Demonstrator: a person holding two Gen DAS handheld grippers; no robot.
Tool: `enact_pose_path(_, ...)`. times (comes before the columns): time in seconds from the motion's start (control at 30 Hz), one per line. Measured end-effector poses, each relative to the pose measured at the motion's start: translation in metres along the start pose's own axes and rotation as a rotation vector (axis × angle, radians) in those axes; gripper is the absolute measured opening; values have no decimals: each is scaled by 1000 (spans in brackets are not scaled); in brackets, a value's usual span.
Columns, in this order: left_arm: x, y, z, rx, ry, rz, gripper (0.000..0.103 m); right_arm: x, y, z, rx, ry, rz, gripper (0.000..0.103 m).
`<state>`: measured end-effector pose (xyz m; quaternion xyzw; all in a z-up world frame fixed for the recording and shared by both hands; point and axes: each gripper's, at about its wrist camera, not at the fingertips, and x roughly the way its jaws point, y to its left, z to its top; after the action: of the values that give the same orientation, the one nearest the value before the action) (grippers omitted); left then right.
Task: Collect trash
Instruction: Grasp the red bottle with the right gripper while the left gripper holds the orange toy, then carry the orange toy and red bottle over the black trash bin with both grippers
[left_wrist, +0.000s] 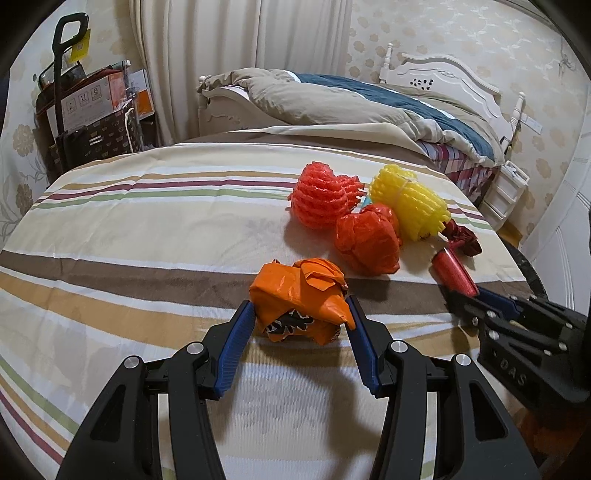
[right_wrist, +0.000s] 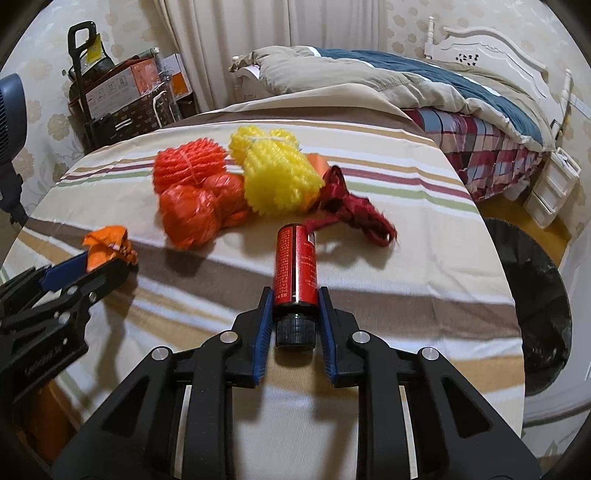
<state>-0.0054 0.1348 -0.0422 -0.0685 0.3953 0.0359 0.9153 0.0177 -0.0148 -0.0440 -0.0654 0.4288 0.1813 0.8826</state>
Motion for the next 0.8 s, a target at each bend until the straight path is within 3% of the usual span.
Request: enact_pose_path(0.8,-11,2,-3,-7,-28,0,52,-3,1,1,-6,-23,-17,23)
